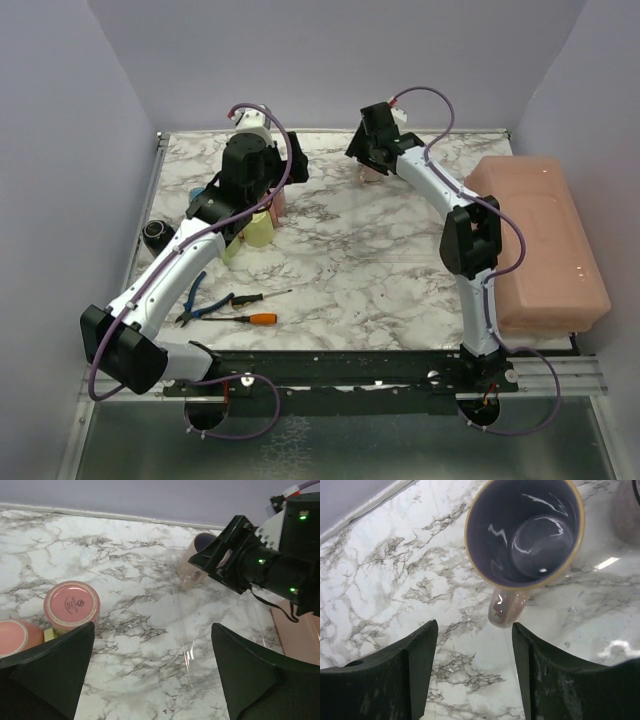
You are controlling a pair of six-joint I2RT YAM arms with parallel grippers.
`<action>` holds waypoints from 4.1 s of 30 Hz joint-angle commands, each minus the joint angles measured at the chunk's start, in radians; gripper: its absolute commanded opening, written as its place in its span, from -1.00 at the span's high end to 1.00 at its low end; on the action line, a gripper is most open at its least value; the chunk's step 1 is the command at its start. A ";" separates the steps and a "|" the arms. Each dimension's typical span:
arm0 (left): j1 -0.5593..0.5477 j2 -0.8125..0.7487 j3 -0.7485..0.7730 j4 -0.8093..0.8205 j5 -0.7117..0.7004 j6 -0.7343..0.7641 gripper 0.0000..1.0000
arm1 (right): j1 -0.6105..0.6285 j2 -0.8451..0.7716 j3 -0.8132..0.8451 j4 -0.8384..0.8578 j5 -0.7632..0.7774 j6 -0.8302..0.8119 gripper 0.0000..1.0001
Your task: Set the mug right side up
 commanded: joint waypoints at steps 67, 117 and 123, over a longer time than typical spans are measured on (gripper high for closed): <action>0.106 0.602 0.137 -0.216 -0.177 -0.140 0.40 | -0.003 -0.475 -0.551 0.131 -0.061 -0.215 -0.27; 0.209 0.394 0.082 0.132 0.564 0.020 1.00 | -0.057 -0.631 -0.912 0.761 -0.613 -0.130 -0.30; 0.213 0.350 0.145 0.155 0.638 0.006 1.00 | -0.058 -0.692 -0.996 0.960 -0.695 -0.112 -0.52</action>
